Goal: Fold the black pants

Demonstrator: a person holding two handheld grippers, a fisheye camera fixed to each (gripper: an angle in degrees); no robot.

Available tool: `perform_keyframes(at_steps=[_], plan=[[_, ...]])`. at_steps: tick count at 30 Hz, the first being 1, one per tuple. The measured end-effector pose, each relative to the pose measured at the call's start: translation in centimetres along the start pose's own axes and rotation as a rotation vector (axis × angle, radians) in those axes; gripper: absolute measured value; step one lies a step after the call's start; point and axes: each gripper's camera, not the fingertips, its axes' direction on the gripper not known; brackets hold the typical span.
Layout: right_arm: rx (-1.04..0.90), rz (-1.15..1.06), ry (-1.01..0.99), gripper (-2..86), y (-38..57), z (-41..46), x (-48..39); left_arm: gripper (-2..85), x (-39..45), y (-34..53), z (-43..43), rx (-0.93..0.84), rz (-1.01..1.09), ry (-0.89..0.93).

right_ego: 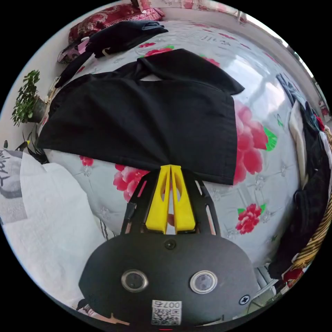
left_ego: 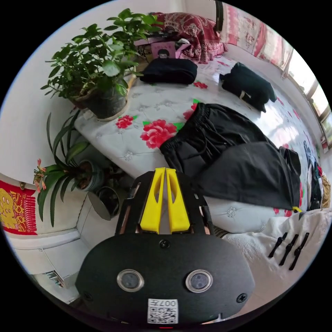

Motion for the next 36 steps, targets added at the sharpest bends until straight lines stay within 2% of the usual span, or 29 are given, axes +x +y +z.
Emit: perform_keyframes(at_steps=[3,5,7,9,12,16,20,22,23,27,31,33,36], plan=[[-0.122,0.138,-0.02,-0.2,5.0,-1.2,3.1,-0.9,2.4,-2.7,-0.3,0.046,0.076,0.019],[-0.022,0.221,0.028,-0.2,6.7,-4.2,4.4,-0.9,5.2,-4.5,0.5,0.059,0.167,0.052],[0.259,0.33,0.033,-0.2,7.3,-9.6,5.8,-0.7,8.6,-6.3,2.1,0.044,0.272,0.087],[0.399,0.389,-0.007,-0.2,5.7,-12.0,6.9,-0.6,13.6,-8.5,4.6,0.014,0.396,0.118],[0.456,0.332,-0.089,-0.2,-0.6,-12.7,6.7,-0.6,19.6,-10.9,7.8,-0.035,0.496,0.114],[0.374,0.181,-0.083,-0.2,-11.5,-10.1,3.3,-0.9,25.5,-13.0,10.8,-0.087,0.568,0.038],[0.274,0.138,-0.063,-0.2,-17.8,-6.9,0.8,-0.9,29.1,-14.4,13.8,-0.156,0.626,-0.177],[0.137,0.107,-0.01,-0.2,-19.3,-4.0,-0.7,-1.0,29.4,-14.4,13.9,-0.108,0.679,-0.217],[0.217,0.093,0.008,-0.2,-18.8,-4.4,-1.2,-1.0,29.1,-14.7,14.2,-0.092,0.682,-0.234],[0.226,-0.042,0.199,-0.2,-14.7,-4.0,-2.9,-1.0,26.2,-17.3,14.9,-0.061,0.553,-0.16],[0.164,-0.052,0.461,-0.2,-13.1,-3.2,0.1,-1.0,25.7,-20.1,15.9,-0.048,0.486,-0.157],[0.171,-0.068,0.418,-0.2,-14.1,-3.5,1.9,-1.0,26.6,-22.0,16.3,-0.031,0.472,-0.133],[0.106,-0.011,0.465,-0.2,-18.1,-3.6,4.4,-1.0,27.8,-24.2,16.7,-0.035,0.439,-0.089]])
